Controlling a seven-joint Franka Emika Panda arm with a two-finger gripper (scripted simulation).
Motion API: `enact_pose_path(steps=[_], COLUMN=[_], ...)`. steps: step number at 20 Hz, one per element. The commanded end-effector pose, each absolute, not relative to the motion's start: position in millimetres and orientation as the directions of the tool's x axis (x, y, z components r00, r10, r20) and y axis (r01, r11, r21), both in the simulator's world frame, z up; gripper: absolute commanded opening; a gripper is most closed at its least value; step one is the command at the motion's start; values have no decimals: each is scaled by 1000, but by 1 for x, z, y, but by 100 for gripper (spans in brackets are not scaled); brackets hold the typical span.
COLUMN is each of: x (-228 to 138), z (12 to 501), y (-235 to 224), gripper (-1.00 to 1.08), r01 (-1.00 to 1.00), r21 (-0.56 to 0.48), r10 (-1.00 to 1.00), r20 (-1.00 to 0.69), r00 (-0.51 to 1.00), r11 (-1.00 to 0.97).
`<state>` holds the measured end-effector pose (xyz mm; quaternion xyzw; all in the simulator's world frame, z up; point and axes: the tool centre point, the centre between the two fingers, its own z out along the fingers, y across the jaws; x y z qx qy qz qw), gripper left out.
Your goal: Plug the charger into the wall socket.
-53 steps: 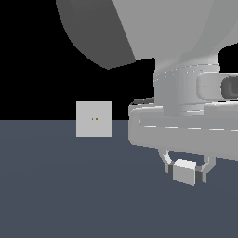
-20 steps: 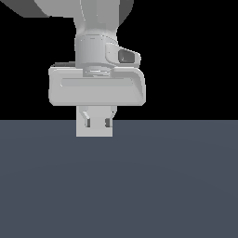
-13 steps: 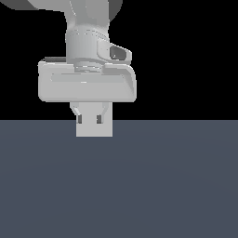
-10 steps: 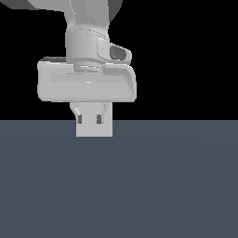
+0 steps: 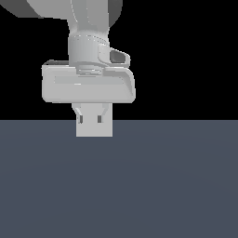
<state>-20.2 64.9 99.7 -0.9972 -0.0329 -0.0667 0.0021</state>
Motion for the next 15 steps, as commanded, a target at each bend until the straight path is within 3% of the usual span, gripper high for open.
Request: enact_pose_path(steps=[1,15], x=[-11,16], z=[100,100], y=[65,67], gripper=[-100,-100], r01=[66,67], r21=[0,0], r10=[65,66], r20=[134,133], r00=[989,989], r11=[-998,-998])
